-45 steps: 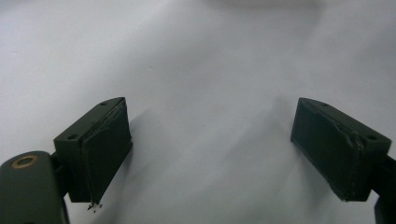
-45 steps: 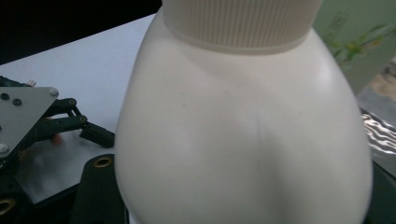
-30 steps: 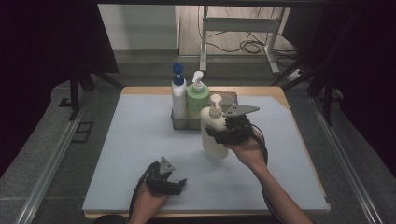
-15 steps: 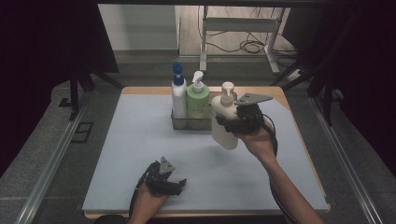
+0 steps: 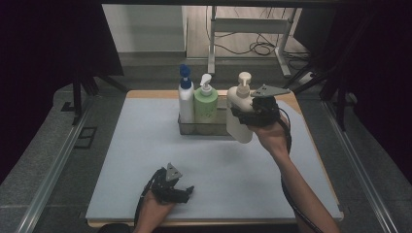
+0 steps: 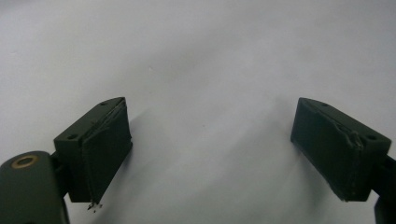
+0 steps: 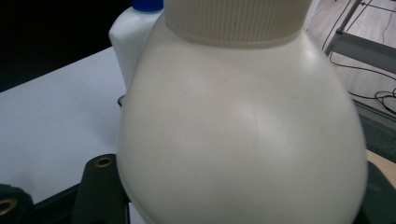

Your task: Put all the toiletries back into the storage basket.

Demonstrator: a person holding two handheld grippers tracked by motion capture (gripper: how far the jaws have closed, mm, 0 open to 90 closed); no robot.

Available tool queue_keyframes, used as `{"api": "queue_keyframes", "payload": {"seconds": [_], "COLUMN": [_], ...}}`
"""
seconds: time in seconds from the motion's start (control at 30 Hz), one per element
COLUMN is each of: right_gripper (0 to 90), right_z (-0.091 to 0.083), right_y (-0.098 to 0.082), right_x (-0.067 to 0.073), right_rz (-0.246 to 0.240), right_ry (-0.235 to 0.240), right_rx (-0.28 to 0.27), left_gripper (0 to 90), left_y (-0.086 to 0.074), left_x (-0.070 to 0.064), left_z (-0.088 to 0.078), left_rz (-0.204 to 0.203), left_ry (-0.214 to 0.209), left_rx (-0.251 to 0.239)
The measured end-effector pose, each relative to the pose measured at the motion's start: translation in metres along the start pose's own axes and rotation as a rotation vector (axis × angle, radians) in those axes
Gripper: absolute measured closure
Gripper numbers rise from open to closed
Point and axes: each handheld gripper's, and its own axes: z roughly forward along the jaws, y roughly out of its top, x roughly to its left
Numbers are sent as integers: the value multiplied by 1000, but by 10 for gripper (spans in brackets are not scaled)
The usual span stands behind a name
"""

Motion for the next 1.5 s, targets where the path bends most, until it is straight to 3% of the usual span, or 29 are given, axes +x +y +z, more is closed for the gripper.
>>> {"api": "queue_keyframes", "payload": {"seconds": [0.43,1.1,1.5], "right_gripper": [390,390,390], "right_z": [17,56,82], "right_y": [9,22,19], "right_x": [-19,-32,-39], "right_rz": [39,72,85], "right_ry": [-58,-108,-138], "right_rx": [-19,-34,-31], "left_gripper": [120,120,120], "left_y": [0,0,0], "left_x": [0,0,0], "left_z": [0,0,0], "left_rz": [0,-2,7], "left_ry": [0,-1,-1], "left_rx": [0,-2,6]}}
